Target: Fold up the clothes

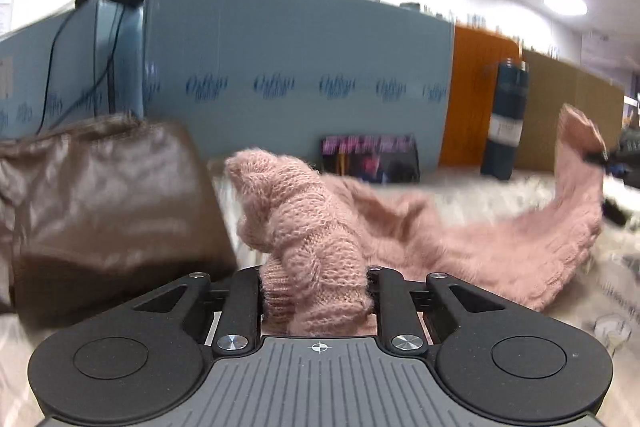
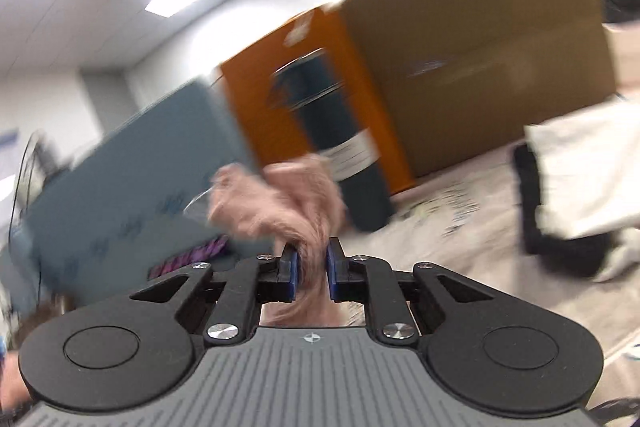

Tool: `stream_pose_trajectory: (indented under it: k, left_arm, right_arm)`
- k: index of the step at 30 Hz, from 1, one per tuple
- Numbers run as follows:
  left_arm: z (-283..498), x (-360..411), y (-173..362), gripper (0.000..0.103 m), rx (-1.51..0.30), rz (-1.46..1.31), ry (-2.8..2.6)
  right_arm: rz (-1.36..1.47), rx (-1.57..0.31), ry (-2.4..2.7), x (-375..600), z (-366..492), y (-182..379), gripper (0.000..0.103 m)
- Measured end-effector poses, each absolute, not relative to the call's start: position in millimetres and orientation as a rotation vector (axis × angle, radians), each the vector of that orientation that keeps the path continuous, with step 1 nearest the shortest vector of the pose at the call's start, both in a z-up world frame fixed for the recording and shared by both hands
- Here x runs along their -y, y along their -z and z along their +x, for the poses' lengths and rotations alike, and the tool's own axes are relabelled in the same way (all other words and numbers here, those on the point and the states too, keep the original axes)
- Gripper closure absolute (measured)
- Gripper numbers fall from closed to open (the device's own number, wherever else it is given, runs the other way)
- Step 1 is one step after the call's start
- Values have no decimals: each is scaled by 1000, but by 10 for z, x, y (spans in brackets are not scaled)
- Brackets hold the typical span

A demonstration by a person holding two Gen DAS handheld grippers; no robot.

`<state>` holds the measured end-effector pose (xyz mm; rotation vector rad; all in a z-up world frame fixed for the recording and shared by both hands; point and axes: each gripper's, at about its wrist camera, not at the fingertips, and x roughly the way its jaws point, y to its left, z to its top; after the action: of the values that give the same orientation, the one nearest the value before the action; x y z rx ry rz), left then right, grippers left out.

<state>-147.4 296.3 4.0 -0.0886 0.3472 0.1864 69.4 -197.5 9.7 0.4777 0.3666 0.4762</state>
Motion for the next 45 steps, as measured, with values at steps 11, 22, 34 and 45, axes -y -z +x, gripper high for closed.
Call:
stream_pose_trajectory:
  k: [11,22,34,45]
  left_arm:
    - [-1223,-2933,10,83,-432,-121,-102]
    - [-1204,-2851,-87,23,-448,165,-220]
    - [-398,-2961,-118,42,-630,197,337]
    - [-1311,-2507,-127,88,-264,394,260]
  right_arm:
    - [688,-421,-351,2752,792,-57,93]
    - [319,-429,184,2577,696,-72,53]
    - [400,-363,-252,2353,538,-139,26]
    - [452,-524,-589,2001,563,-25,26]
